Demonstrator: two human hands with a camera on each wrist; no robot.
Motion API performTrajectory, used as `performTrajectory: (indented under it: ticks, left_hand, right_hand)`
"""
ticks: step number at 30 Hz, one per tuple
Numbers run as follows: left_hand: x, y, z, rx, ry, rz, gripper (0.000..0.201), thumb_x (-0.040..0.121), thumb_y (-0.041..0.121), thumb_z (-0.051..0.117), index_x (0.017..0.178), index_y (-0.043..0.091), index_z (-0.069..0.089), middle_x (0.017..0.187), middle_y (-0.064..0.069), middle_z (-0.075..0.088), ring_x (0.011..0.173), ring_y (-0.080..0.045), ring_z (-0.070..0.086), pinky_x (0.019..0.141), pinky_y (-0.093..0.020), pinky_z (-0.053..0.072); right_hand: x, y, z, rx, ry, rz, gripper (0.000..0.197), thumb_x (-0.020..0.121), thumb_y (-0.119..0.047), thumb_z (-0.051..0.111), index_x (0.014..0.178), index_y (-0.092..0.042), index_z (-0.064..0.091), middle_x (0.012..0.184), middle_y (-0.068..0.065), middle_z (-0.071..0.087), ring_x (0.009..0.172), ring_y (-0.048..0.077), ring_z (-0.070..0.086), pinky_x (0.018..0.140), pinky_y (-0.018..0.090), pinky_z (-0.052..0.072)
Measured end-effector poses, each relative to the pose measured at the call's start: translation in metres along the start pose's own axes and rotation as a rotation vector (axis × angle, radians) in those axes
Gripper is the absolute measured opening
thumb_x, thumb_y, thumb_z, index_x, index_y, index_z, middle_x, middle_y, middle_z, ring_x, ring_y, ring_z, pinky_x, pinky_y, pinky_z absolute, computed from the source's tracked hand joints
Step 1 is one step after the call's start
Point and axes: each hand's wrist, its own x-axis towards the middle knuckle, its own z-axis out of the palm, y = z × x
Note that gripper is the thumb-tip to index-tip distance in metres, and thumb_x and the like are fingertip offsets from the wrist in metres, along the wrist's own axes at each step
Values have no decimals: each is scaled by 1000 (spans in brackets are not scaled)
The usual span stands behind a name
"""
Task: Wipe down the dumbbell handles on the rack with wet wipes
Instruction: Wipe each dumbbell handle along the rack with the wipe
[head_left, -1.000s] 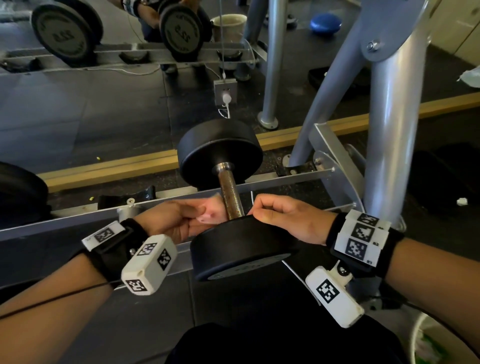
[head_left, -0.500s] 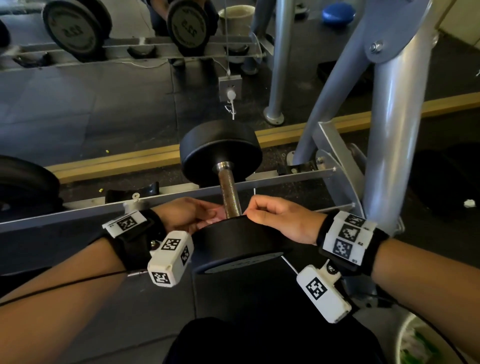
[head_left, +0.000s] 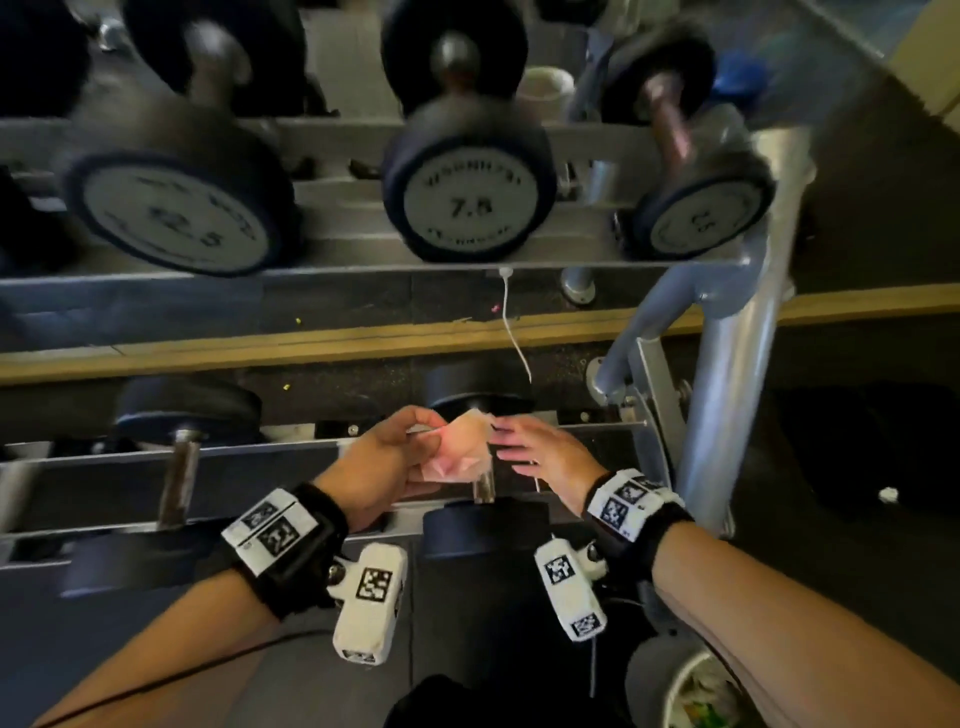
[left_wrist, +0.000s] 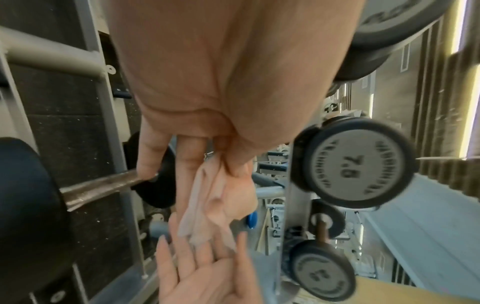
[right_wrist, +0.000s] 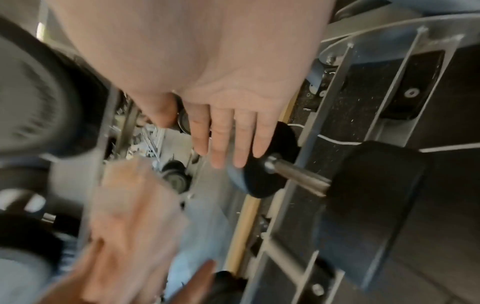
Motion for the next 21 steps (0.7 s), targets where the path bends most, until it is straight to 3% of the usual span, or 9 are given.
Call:
performTrajectory:
  ticks: [3, 5, 8, 11, 15, 18, 21]
  left_hand:
    - [-42, 47, 18, 8, 23, 13, 18, 101, 6, 49, 92, 19, 58, 82, -1, 66, 75, -16, 65, 78, -38, 54]
    - [-71, 75, 34, -8, 61, 11, 18, 100, 5, 50, 91, 18, 59, 86, -3, 64, 77, -17, 63, 79, -40, 54]
    - [-112, 112, 58, -104, 126, 13, 16, 99, 2, 50, 91, 13, 58, 91, -10, 63, 78, -21, 64, 75, -40, 57]
    - [-147, 144, 76, -202, 137, 22, 14, 100, 3, 49, 93, 11, 58, 90, -12, 65, 76, -23, 66, 73, -41, 59]
    - [-175, 180, 92, -241, 125, 52, 11, 98, 5, 53, 94, 11, 62, 87, -9, 70, 76, -22, 70, 70, -39, 62]
    - [-188, 201, 99, -260, 122, 82, 10, 96, 5, 57, 94, 10, 65, 86, -9, 74, 78, -24, 73, 69, -39, 61]
    - [-196, 216, 108, -262, 121, 86, 9, 95, 5, 60, 93, 11, 66, 86, -10, 74, 77, -25, 74, 73, -44, 63]
  right_hand:
    - [-47, -76, 2, 110, 4, 3, 41, 103, -31, 43, 132, -5, 55, 120, 13, 60, 109, 30, 59, 91, 37, 45]
    - [-82, -115, 3, 47, -6, -31, 31, 99, -20, 55, 122, 0, 59, 108, 11, 61, 96, 23, 59, 78, 30, 50]
    - [-128, -154, 2, 25, -33, -16, 15, 96, -13, 60, 109, -8, 58, 93, 9, 61, 79, 18, 61, 68, 28, 53]
    - [-162, -182, 1, -1, -40, 14, 14, 94, -18, 65, 105, -13, 59, 94, 11, 62, 84, 23, 62, 70, 32, 55]
    - [-188, -215, -7, -89, 6, -40, 11, 92, -22, 68, 90, -15, 60, 80, 6, 63, 66, 15, 64, 57, 29, 56]
    - [-204, -237, -14, -117, 6, -61, 17, 92, -28, 67, 91, -14, 59, 83, 10, 67, 66, 24, 70, 54, 32, 61]
    - [-220, -252, -22, -126, 18, -121, 15, 92, -22, 68, 90, -12, 58, 88, 15, 68, 67, 29, 72, 52, 36, 60]
